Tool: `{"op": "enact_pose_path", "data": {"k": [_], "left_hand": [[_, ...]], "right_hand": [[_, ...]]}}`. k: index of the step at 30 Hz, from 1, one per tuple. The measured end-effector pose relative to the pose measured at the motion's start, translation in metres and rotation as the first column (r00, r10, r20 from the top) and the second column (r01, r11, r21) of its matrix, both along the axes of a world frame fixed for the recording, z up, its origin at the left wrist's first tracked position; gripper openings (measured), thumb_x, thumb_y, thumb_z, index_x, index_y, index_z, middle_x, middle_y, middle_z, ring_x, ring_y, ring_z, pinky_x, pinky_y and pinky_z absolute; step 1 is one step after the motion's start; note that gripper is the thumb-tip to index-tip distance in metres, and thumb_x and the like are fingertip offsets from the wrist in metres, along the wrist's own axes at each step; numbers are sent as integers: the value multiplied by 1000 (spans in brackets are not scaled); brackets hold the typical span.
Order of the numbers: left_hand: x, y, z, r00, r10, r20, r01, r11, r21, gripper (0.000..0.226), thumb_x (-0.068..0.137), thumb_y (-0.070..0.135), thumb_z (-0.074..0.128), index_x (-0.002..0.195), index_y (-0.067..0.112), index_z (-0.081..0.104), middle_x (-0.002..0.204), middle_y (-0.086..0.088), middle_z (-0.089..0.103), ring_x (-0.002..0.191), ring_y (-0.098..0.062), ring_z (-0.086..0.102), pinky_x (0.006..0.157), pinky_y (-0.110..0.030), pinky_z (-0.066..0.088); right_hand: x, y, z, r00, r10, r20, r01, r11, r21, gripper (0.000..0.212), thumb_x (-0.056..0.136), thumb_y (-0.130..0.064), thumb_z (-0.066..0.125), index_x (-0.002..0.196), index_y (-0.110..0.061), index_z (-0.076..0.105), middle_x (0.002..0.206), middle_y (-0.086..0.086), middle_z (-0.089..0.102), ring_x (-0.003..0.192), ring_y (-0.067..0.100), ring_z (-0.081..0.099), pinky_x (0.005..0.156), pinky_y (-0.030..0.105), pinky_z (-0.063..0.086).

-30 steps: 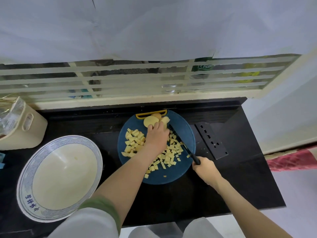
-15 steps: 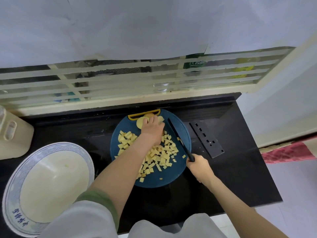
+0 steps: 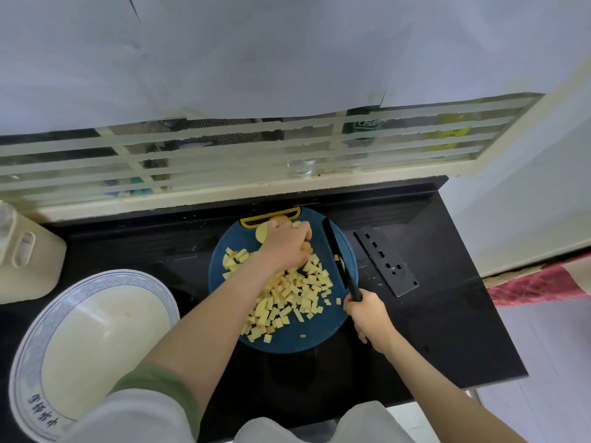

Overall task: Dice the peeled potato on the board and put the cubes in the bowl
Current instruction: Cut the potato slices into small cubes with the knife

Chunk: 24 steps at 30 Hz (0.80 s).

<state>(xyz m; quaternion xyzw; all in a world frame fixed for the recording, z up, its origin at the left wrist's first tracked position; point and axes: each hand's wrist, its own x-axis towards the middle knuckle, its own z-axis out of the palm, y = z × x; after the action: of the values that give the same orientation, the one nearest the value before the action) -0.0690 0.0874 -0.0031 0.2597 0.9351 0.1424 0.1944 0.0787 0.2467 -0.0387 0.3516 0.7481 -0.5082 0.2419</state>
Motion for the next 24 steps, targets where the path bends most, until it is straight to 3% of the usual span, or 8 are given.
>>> {"op": "enact_pose_path", "data": {"k": [4, 6, 9, 12, 18, 24], "left_hand": [[2, -4, 3, 958, 287, -15, -279, 942, 186, 19, 89, 32, 60, 106, 25, 56, 108, 8, 61, 105, -18, 46, 89, -37, 24], [4, -6, 6, 944, 329, 19, -326, 923, 203, 18, 91, 33, 59, 108, 28, 59, 106, 7, 61, 108, -19, 45, 89, -36, 23], [9, -7, 9, 994, 104, 28, -106, 990, 96, 25, 93, 31, 54, 117, 32, 59, 114, 8, 58, 115, -18, 41, 91, -38, 22], [17, -6, 11, 999, -38, 9, 37, 999, 30, 34, 96, 30, 48, 129, 36, 51, 114, 5, 57, 116, -19, 37, 91, -40, 24], [25, -6, 14, 992, -110, -55, 109, 994, -28, 33, 97, 28, 44, 128, 39, 52, 104, 5, 55, 110, -18, 38, 87, -40, 24], [33, -19, 20, 974, -174, -145, 158, 981, -114, 33, 99, 25, 42, 127, 37, 53, 113, 5, 55, 113, -19, 37, 90, -39, 24]], "right_hand": [[-2, -5, -1, 998, 57, 23, -56, 997, -44, 7, 94, -11, 49, 93, -7, 54, 63, 8, 46, 31, 13, 34, 36, 25, 35], [-2, -10, 0, 998, 60, 20, -59, 995, -83, 5, 92, -8, 48, 88, -8, 51, 60, 6, 43, 31, 13, 31, 35, 24, 32], [-2, -9, 4, 1000, -28, 5, 29, 986, -164, 6, 90, -4, 46, 89, -6, 52, 56, 5, 39, 34, 15, 28, 36, 24, 30], [-3, -3, 14, 999, 0, -40, -10, 970, -243, 9, 87, 1, 44, 86, -5, 51, 50, 4, 36, 35, 18, 26, 35, 23, 28], [-7, 1, 32, 995, 26, -97, -59, 934, -351, 17, 84, 8, 41, 80, -5, 51, 47, 7, 33, 31, 17, 24, 34, 21, 25], [-15, -5, 44, 991, 38, -129, -86, 916, -393, 18, 84, 8, 42, 78, -5, 51, 47, 6, 32, 32, 16, 23, 34, 20, 24]]}}
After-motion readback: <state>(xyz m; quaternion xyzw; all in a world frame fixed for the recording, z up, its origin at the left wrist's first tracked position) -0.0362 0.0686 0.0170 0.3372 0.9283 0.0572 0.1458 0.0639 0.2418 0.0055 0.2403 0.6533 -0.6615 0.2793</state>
